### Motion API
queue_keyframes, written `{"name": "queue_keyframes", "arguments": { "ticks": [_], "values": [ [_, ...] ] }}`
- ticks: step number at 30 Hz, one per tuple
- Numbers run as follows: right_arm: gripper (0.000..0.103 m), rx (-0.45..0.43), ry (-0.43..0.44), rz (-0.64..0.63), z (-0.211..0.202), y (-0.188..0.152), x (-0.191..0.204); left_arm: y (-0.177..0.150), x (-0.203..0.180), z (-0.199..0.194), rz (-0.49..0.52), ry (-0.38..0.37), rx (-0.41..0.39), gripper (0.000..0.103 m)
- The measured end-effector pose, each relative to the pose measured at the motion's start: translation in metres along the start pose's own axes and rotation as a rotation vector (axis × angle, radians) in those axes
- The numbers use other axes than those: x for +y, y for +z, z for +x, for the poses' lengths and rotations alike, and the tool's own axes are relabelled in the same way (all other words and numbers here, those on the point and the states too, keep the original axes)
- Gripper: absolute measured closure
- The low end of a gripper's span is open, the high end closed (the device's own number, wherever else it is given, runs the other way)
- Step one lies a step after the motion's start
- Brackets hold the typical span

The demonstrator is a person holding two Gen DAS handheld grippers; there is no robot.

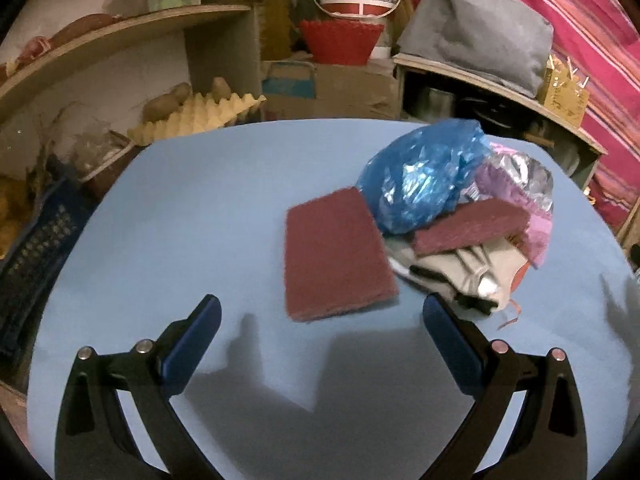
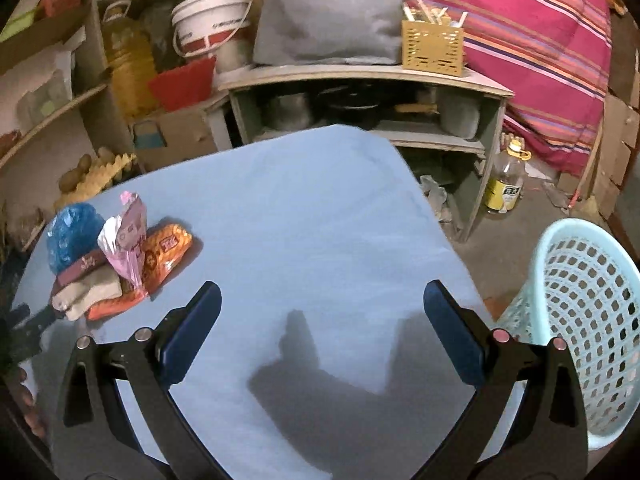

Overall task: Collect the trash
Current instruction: 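Return both tools to the table above the remaining items, then grasp the maroon scouring pad with the left tool while the right tool grasps the pink snack bag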

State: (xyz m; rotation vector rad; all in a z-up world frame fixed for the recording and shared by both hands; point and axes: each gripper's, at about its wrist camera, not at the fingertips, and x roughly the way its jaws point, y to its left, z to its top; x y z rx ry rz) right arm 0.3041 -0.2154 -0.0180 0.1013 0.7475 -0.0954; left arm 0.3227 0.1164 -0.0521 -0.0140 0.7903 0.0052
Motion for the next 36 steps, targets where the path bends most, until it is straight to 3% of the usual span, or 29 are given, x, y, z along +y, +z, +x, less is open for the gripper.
{"name": "queue_keyframes", "arguments": {
  "ticks": [4,9,16,25,31,36],
  "values": [
    [0.004,0.011,-0.014,-0.046,0.010,-0.001,0.013,0.005,-0.004,0.008,0.027,0.001,0.000,0.005],
    [0.004,0.018,0.008,-0.044,0.018,0.003,0.023,0.009,0.003,0.015,-0.016,-0.039,0.025,0.009],
    [0.004,0.022,0.035,-0.073,0.025,0.003,0.048,0.010,0.004,0.026,-0.031,-0.097,0.076,0.037],
    [0.004,0.039,0.057,-0.145,0.031,-0.002,0.085,0.013,0.012,0.029,-0.058,-0.133,0.078,0.040],
    [0.004,0.008,0.044,-0.140,0.033,0.005,0.087,0.014,0.019,0.025,-0.061,-0.125,0.066,0.040],
    [0.004,-0.004,0.101,-0.159,0.034,0.011,0.093,0.014,0.025,0.018,-0.059,-0.110,0.055,0.041]
  ]
}}
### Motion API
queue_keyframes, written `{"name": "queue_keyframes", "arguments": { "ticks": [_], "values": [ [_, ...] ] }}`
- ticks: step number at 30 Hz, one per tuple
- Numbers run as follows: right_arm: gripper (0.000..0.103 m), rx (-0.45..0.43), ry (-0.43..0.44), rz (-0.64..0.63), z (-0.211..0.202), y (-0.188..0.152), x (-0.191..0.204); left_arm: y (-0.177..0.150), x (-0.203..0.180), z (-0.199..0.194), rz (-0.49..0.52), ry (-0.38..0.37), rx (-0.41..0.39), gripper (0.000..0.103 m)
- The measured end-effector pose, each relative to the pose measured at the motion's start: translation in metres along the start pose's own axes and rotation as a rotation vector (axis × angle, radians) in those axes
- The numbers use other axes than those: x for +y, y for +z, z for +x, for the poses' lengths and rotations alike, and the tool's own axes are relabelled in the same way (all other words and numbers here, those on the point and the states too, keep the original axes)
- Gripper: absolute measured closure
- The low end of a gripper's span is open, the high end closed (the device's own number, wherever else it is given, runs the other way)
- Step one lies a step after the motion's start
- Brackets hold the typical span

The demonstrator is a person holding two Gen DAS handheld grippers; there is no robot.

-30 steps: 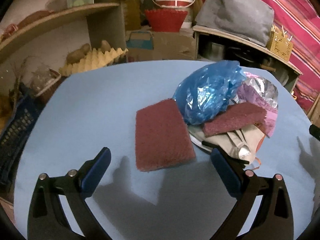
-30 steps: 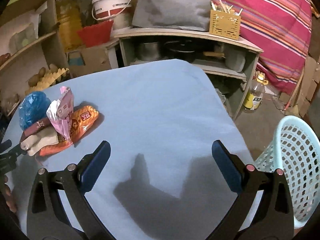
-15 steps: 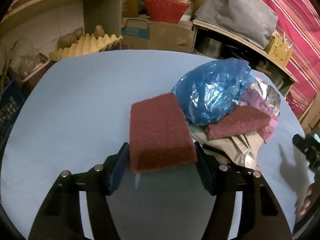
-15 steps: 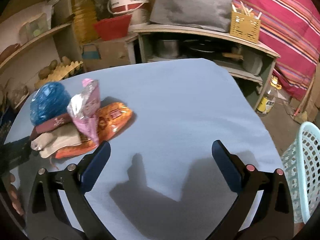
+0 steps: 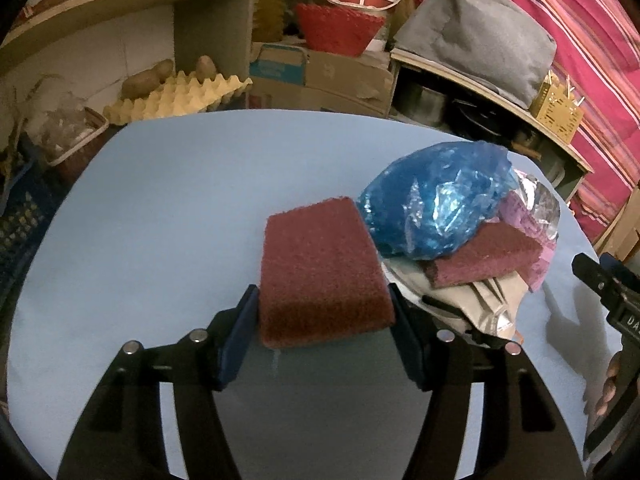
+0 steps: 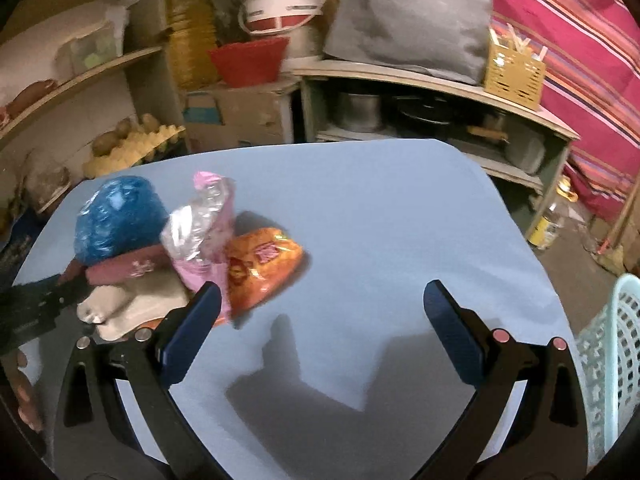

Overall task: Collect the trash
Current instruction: 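Grasp the maroon scouring pad with the left tool while the right tool grasps the pink snack bag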

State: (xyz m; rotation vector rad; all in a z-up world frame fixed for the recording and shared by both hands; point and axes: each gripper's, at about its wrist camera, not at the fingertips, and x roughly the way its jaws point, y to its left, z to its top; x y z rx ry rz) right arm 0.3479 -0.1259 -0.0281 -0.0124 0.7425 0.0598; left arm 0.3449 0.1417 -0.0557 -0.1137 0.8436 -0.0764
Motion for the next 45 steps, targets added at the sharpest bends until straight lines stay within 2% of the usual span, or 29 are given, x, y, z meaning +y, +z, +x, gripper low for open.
{"name": "queue_keyframes", "arguments": {
  "ticks": [4,9,16,18,20,22,24,28,30,32,33,36,38,45],
  "values": [
    [0.005,0.058,0.009,-0.003,0.006,-0.004,0.014,0.002,0.007,-0.007,-0.006,0.016,-0.012,0.041],
    [0.005,-0.001,0.050,-0.028,-0.010,0.000,0.035,0.006,0.016,-0.020,-0.015,0.008,-0.036,0.041],
    [0.006,0.026,0.099,-0.044,-0.016,-0.011,0.071,0.005,0.034,-0.034,-0.020,0.016,-0.054,0.041],
    [0.011,0.022,0.080,-0.073,-0.017,-0.013,0.080,0.004,0.040,-0.041,-0.019,0.023,-0.065,0.041],
    [0.011,-0.010,0.018,-0.090,-0.020,-0.012,0.081,0.004,0.047,-0.049,-0.025,0.031,-0.081,0.040],
    [0.011,-0.006,-0.002,-0.077,-0.016,-0.007,0.072,0.004,0.053,-0.056,-0.039,0.024,-0.091,0.041],
    [0.023,0.008,-0.003,-0.045,-0.008,-0.005,0.060,0.004,0.058,-0.062,-0.046,0.024,-0.102,0.041],
    [0.038,0.046,0.066,-0.008,0.015,-0.003,0.046,0.006,0.064,-0.065,-0.068,0.020,-0.106,0.040],
    [0.052,0.058,0.102,0.004,0.021,-0.003,0.046,0.006,0.065,-0.064,-0.080,0.014,-0.100,0.040],
    [0.061,0.048,0.135,0.013,0.022,0.001,0.046,0.006,0.062,-0.064,-0.080,0.013,-0.099,0.040],
    [0.070,0.035,0.152,0.013,0.020,0.003,0.047,0.006,0.061,-0.064,-0.075,0.014,-0.101,0.041],
    [0.087,0.020,0.188,-0.006,0.017,0.010,0.049,0.007,0.055,-0.062,-0.055,0.018,-0.099,0.040],
    [0.095,0.023,0.216,0.006,0.019,0.010,0.044,0.007,0.050,-0.060,-0.044,0.023,-0.093,0.040],
    [0.096,-0.029,0.225,0.076,-0.008,0.015,0.007,0.009,0.028,-0.062,-0.021,0.010,-0.105,0.041]
  ]
}}
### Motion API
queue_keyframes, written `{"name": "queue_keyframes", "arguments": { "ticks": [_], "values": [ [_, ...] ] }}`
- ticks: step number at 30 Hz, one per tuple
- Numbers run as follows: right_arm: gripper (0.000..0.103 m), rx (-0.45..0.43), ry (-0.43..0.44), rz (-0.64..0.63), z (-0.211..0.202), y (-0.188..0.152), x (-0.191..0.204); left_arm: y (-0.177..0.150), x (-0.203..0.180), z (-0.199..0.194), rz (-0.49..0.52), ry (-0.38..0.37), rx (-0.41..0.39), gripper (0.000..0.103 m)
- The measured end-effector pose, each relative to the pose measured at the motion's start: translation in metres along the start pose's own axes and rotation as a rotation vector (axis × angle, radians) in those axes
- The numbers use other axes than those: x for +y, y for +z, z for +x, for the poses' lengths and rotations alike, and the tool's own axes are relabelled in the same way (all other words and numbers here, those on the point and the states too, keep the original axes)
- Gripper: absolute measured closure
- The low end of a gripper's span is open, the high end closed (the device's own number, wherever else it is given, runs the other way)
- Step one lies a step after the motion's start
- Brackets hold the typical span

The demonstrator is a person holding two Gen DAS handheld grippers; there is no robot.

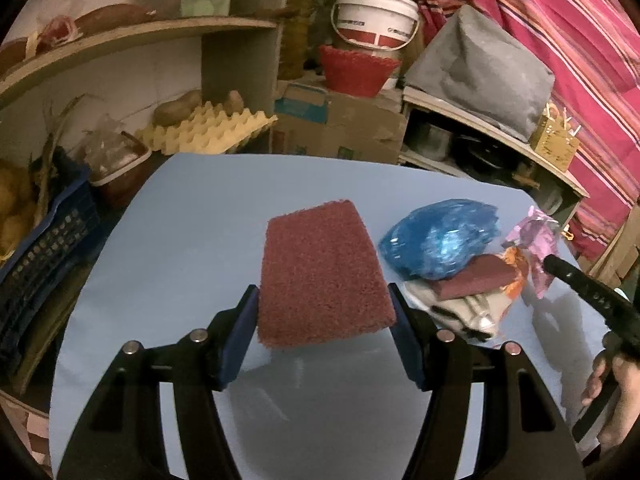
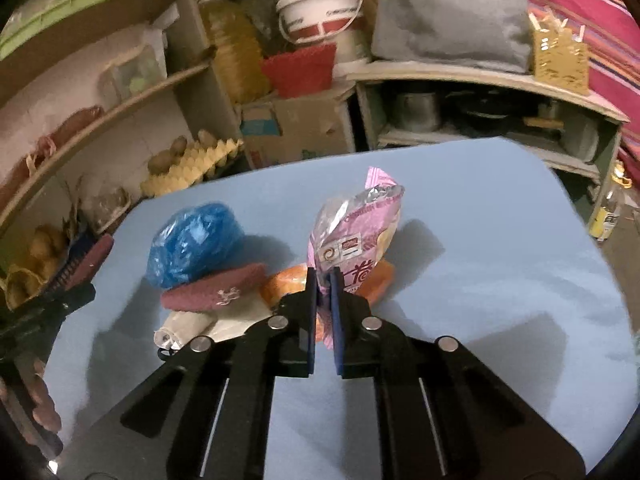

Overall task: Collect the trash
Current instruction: 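Carry the pad and pink bag over the wastebasket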

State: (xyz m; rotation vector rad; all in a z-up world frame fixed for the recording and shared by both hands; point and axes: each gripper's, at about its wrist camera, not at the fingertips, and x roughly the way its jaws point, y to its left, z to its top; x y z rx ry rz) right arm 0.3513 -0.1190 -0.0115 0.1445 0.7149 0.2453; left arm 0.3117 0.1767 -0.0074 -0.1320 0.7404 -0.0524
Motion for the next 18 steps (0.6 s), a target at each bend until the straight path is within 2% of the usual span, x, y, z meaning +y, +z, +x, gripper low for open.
{"name": "queue_keyframes", "arguments": {
  "ticks": [11,18],
  "values": [
    [0.096,-0.063,-0.118,0.005,-0.089,-0.008,-0.061,0.002,-0.073,-0.013,0.067,-0.083,-0.034,0.040],
    [0.096,-0.094,-0.184,0.007,-0.138,-0.021,-0.101,0.000,-0.124,-0.031,0.114,-0.103,-0.072,0.041]
  ]
}}
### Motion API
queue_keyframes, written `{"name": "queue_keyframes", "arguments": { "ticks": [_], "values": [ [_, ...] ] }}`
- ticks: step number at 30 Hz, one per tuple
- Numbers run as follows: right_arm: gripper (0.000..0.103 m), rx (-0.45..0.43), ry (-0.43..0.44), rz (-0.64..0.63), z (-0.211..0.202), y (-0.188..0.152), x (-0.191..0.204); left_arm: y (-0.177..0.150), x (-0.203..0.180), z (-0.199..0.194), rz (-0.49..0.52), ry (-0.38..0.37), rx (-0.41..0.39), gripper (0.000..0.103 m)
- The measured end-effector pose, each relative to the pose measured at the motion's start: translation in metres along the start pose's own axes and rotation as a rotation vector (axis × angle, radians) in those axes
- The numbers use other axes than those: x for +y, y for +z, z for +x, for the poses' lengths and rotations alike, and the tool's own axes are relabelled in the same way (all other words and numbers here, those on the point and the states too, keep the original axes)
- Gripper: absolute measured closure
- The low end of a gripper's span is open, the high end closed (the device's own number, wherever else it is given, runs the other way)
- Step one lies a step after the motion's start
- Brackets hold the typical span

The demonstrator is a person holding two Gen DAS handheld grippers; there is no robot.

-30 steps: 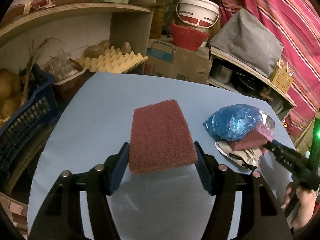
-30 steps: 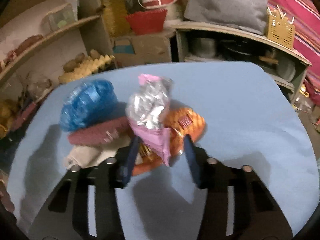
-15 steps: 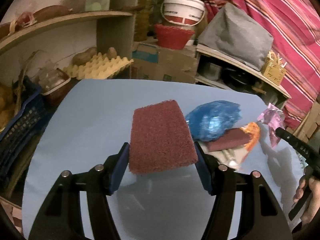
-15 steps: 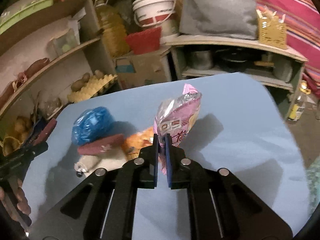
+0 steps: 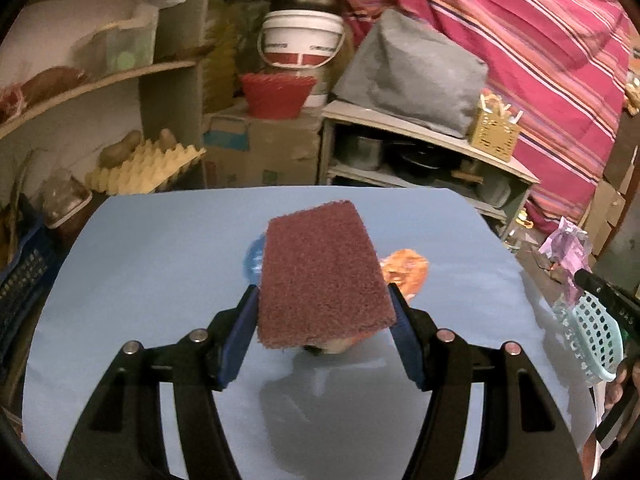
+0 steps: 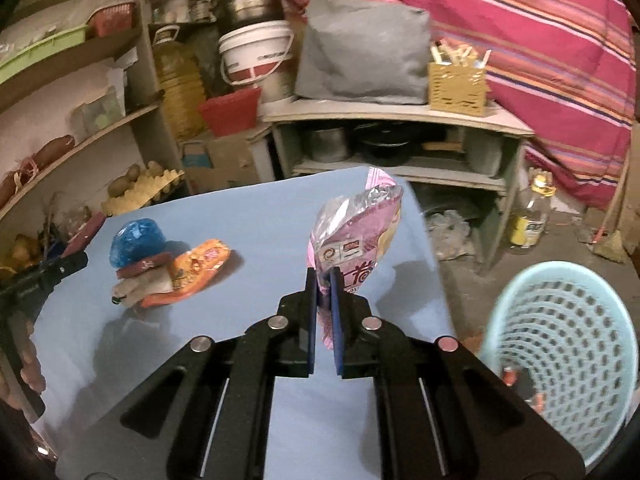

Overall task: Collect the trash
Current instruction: 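Carry the pad and pink bag over the wastebasket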

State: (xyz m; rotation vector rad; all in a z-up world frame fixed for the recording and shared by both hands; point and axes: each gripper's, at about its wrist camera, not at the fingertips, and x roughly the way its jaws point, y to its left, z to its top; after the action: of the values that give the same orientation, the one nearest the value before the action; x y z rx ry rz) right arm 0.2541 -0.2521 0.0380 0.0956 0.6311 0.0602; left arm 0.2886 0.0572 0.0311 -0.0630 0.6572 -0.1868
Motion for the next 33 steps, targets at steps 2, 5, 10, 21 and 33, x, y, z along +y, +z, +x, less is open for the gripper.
{"name": "queue_keyframes", "arguments": {
  "ticks": [2,5,10,21,33],
  "values": [
    [0.096,-0.019,-0.022,-0.008,-0.015,-0.002,-0.014,0.001,-0.019,-0.008,0.023,-0.001,-0.017,0.041],
    [0.096,-0.038,-0.040,-0.012,-0.034,-0.005,-0.033,0.004,-0.048,-0.021,0.051,-0.011,-0.050,0.040],
    [0.095,-0.058,-0.070,0.035,-0.062,-0.011,-0.082,0.002,-0.107,-0.036,0.097,-0.071,-0.080,0.040],
    [0.095,-0.065,-0.164,0.150,-0.107,-0.033,-0.184,-0.022,-0.253,-0.014,0.194,-0.223,-0.043,0.040],
    [0.096,-0.033,-0.163,0.165,-0.111,-0.048,-0.217,-0.042,-0.358,0.013,0.295,-0.296,-0.037,0.040]
  ]
}}
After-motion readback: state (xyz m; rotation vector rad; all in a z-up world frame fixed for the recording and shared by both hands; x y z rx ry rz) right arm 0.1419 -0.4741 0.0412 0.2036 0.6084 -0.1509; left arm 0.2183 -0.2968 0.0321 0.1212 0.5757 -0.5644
